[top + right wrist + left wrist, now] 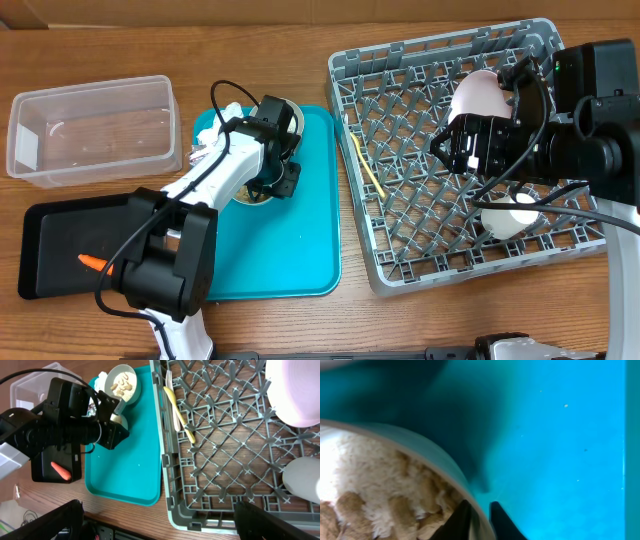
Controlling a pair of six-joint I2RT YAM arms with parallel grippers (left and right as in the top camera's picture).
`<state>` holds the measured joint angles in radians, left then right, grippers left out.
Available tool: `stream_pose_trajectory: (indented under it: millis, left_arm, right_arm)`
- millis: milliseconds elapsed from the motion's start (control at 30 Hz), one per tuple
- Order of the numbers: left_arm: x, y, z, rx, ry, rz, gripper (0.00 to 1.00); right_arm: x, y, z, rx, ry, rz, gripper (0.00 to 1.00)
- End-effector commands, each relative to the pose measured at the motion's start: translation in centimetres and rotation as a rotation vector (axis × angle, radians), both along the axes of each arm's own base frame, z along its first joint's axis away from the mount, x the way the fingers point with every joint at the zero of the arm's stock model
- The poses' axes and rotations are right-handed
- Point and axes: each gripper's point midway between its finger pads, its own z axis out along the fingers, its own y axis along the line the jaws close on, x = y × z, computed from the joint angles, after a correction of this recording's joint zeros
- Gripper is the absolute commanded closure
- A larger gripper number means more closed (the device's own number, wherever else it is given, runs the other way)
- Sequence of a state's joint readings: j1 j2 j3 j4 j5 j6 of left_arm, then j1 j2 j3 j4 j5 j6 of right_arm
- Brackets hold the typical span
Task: Sort waste into correct bins and load items into the dishwasher rack
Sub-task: 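Reach the left gripper to the rice-and-peanut bowl and grasp its rim, then tip the bowl over the black tray to empty its contents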
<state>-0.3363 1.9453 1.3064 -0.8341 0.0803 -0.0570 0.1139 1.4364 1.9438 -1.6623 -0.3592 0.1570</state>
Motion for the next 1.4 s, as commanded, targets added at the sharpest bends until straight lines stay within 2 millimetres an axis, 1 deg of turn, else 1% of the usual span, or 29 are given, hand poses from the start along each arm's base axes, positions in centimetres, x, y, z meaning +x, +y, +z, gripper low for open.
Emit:
stream_pose_trajectory:
  millis: [0,67,167,200,233,267,367,467,500,533,567,667,767,867,900,1000,1100,1167,1267,1367]
  left_arm:
    - [0.0,0.3,0.4,0.013,0.010,0.083,0.92]
    - [-0.3,0.6,1.1,0.021,0.009,0.110,0.96]
    - [-0.6,1.0,2.9,0.026,-0.010,0.152,0.97]
    - [-0.8,1.0,3.7,0.020,-0.019,0.163,0.96]
    - [-1.0,1.1,5.0,0.004,-0.036,0.190,0.96]
    - [-1.2,1.3,5.9,-0.007,-0.043,0.207,0.96]
    - [-2.3,1.6,8.6,-0.071,-0.046,0.253,0.96]
    - [-3.3,1.9,10.8,-0.143,-0.043,0.275,0.96]
    - [-3.8,2.1,11.8,-0.171,-0.045,0.276,0.96]
    - [-4.1,2.2,12.4,-0.183,-0.047,0.277,0.96]
    - [-5.0,2.9,13.6,-0.207,-0.047,0.295,0.96]
    - [-6.1,4.9,15.0,-0.211,-0.049,0.356,0.96]
    - [-6.8,6.3,16.2,-0.299,-0.051,0.367,0.96]
    - [-7.2,8.5,16.7,-0.392,-0.047,0.422,0.96]
    - [-7.3,10.0,16.8,-0.439,-0.057,0.452,0.96]
    - [-7.2,12.5,16.9,-0.535,-0.093,0.501,0.96]
    - [-7.0,15.1,16.3,-0.610,-0.148,0.570,0.96]
    - [-7.0,16.8,15.6,-0.656,-0.189,0.626,0.96]
    - [-7.3,18.5,14.7,-0.753,-0.261,0.671,0.96]
    - [-7.5,19.6,14.8,-0.896,-0.396,0.666,0.96]
  right_arm:
    - [0.0,0.1,-0.1,-0.001,0.004,0.004,0.00]
    - [-0.1,0.1,-0.1,-0.001,0.008,0.004,0.00]
    - [-0.2,0.0,-0.2,-0.004,0.012,0.003,0.00]
    - [-0.2,0.0,-0.2,-0.005,0.013,0.003,0.00]
    - [-0.3,0.0,-0.2,-0.006,0.013,0.006,0.00]
    - [-0.3,0.0,-0.2,-0.007,0.013,0.007,0.00]
    - [-0.4,-0.1,-0.3,-0.012,0.019,0.007,0.00]
    - [-0.4,-0.4,-0.5,-0.030,0.023,-0.002,0.00]
    - [-0.5,-0.4,-0.5,-0.033,0.024,-0.003,0.00]
    - [-0.5,-0.4,-0.5,-0.033,0.024,-0.003,0.00]
    - [-0.5,-0.4,-0.5,-0.033,0.024,-0.003,0.00]
    - [-0.5,-0.4,-0.5,-0.033,0.025,-0.003,0.00]
    - [-0.5,-0.4,-0.5,-0.033,0.026,-0.003,0.00]
    - [-0.5,-0.4,-0.5,-0.033,0.026,-0.003,0.00]
    - [-0.5,-0.4,-0.5,-0.033,0.026,-0.003,0.00]
    - [-0.5,-0.4,-0.5,-0.033,0.026,-0.003,0.00]
    - [-0.5,-0.4,-0.5,-0.033,0.026,-0.003,0.00]
    - [-0.5,-0.4,-0.5,-0.033,0.026,-0.003,0.00]
    - [-0.5,-0.4,-0.5,-0.033,0.027,-0.003,0.00]
    - [-0.5,-0.4,-0.5,-0.033,0.027,-0.003,0.00]
